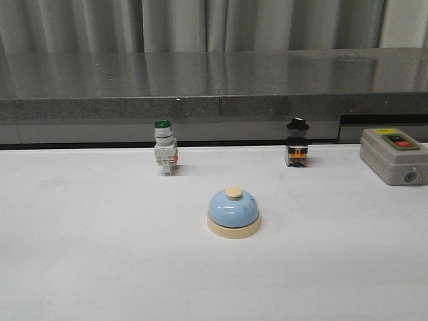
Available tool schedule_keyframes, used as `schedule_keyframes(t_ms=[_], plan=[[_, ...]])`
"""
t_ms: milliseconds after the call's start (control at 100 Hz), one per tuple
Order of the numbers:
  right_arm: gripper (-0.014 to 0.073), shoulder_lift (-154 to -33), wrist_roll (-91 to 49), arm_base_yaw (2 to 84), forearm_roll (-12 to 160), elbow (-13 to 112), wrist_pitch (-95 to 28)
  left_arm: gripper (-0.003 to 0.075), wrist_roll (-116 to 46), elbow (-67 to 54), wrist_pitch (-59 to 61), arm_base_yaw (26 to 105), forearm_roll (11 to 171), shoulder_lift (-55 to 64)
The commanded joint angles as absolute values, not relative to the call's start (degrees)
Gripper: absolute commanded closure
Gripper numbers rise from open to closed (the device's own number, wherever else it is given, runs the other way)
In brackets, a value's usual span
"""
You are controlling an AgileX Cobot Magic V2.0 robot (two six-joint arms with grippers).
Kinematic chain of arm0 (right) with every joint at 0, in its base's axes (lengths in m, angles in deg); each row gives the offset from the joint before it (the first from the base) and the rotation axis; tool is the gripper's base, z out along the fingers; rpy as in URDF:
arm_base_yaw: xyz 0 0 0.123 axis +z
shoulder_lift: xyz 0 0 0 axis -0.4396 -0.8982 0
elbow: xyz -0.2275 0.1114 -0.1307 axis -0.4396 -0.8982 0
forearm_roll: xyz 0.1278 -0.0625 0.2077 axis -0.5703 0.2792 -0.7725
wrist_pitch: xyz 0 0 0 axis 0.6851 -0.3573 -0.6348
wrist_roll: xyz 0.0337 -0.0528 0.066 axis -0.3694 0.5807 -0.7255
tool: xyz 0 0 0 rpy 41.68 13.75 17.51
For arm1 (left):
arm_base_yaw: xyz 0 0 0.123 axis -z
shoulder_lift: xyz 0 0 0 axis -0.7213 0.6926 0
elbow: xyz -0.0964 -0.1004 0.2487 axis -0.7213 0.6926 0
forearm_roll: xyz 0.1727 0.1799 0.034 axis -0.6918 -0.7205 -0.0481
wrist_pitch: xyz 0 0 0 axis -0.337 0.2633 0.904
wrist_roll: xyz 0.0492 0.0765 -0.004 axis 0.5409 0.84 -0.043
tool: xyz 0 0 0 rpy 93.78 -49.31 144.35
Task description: Place and press bell with both arms
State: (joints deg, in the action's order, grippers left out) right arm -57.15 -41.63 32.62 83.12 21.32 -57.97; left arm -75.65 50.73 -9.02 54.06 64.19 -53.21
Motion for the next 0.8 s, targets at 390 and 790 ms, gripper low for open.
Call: schedule_keyframes(t_ms=[390, 790], plan=[[0.0654, -37.3, -41.5, 29.8, 86.3, 3.9, -36.9, 0.074, -76.0, 53.2, -13.9, 54.5, 64.2, -54.9], [0.0654, -33.5, -44.4, 29.0, 86.7, -8.6, -24.8, 0.074, -76.0, 53.2, -13.9, 54.5, 64.2, -54.9]])
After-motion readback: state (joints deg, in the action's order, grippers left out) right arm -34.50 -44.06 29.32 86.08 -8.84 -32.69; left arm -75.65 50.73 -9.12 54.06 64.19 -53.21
